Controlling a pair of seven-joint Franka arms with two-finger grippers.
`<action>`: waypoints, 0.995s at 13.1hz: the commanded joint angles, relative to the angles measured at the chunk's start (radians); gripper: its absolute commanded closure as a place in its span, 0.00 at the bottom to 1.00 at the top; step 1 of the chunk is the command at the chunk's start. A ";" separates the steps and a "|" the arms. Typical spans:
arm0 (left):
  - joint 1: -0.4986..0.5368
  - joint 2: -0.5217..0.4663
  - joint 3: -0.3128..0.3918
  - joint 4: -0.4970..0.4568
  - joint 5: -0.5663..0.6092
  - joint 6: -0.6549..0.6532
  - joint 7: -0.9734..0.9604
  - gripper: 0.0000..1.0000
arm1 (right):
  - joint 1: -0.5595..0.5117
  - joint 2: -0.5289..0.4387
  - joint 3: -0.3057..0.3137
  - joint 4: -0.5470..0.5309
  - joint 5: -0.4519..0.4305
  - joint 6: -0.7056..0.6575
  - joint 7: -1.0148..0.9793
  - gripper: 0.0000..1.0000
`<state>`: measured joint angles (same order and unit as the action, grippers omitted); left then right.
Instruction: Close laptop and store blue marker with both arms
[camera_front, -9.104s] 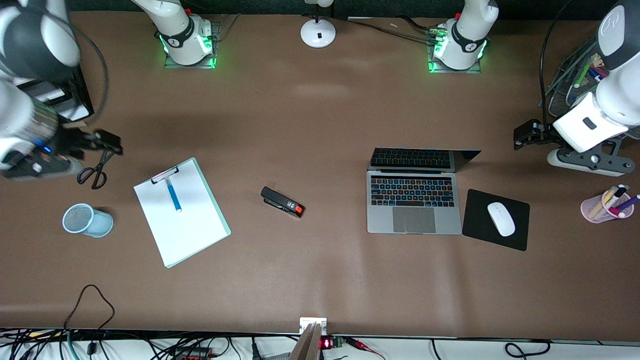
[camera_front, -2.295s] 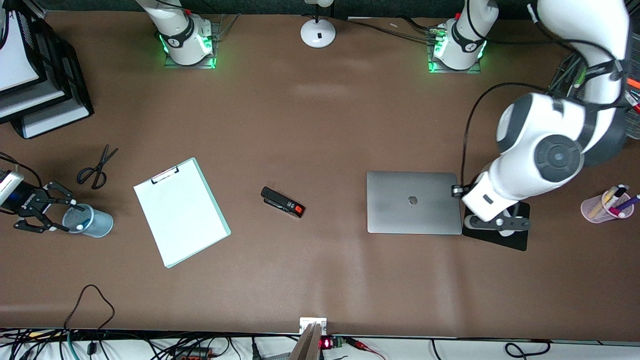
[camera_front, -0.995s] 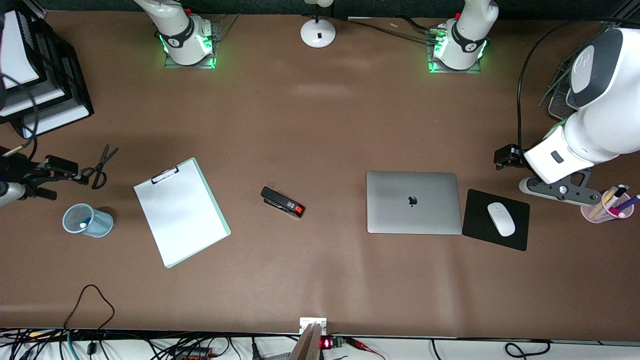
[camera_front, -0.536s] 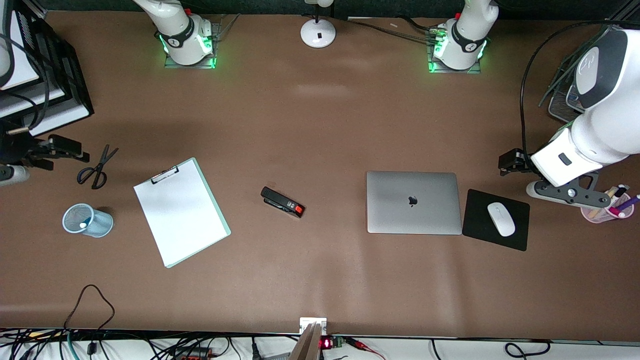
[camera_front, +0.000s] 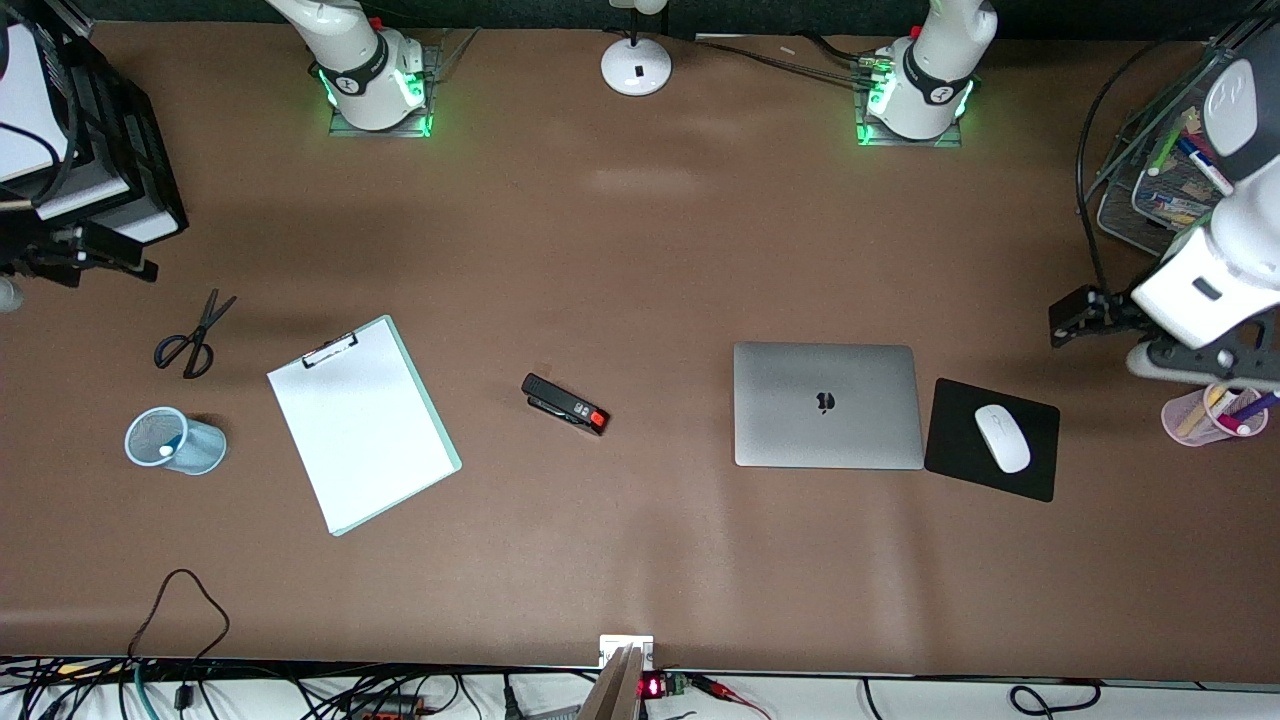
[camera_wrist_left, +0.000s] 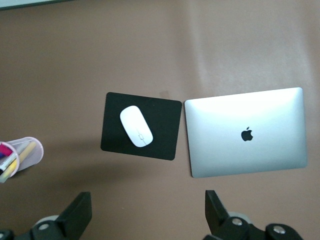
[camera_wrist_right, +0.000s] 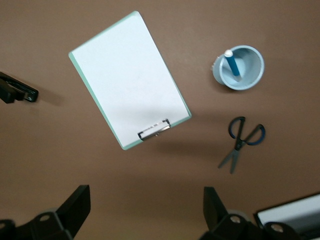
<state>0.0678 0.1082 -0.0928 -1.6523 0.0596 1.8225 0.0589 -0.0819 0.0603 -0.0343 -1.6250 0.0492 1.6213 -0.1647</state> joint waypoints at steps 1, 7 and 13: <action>-0.066 -0.100 0.086 -0.112 -0.030 0.041 0.013 0.00 | 0.048 -0.066 0.004 -0.049 -0.067 0.012 0.069 0.00; -0.072 -0.166 0.087 -0.159 -0.060 -0.002 0.018 0.00 | 0.119 -0.066 0.020 -0.045 -0.068 0.064 0.122 0.00; -0.075 -0.153 0.073 -0.113 -0.060 -0.078 0.016 0.00 | 0.174 -0.099 0.024 -0.055 -0.057 0.045 0.125 0.00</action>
<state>-0.0007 -0.0367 -0.0254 -1.7790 0.0165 1.7639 0.0594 0.0836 0.0015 -0.0078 -1.6490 -0.0066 1.6692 -0.0521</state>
